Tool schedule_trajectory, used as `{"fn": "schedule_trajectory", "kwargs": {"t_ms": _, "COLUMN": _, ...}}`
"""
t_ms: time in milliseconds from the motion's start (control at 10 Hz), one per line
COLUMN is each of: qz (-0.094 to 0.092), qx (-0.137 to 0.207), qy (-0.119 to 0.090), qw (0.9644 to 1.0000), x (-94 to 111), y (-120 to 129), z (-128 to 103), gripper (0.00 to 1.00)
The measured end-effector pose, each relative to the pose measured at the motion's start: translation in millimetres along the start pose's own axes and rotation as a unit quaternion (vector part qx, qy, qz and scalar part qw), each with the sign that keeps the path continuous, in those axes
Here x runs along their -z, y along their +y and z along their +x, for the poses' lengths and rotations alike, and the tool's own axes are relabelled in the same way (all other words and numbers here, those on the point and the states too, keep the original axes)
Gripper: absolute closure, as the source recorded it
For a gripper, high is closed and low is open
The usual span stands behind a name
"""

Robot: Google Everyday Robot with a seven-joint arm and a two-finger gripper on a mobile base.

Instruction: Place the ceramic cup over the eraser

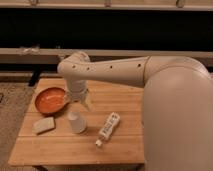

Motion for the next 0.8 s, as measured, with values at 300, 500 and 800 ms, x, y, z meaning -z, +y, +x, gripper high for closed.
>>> {"fn": "schedule_trajectory", "kwargs": {"t_ms": 300, "qz": 0.025, "qx": -0.035, "qy": 0.01, "qw": 0.999, "x": 26, "y": 18, "z": 23, "gripper": 0.2}}
{"fn": "schedule_trajectory", "kwargs": {"t_ms": 500, "qz": 0.042, "qx": -0.024, "qy": -0.017, "qw": 0.9987, "x": 34, "y": 21, "z": 29, "gripper": 0.2}}
{"fn": "schedule_trajectory", "kwargs": {"t_ms": 800, "qz": 0.057, "qx": -0.014, "qy": -0.049, "qw": 0.9971, "x": 37, "y": 23, "z": 32, "gripper": 0.2}}
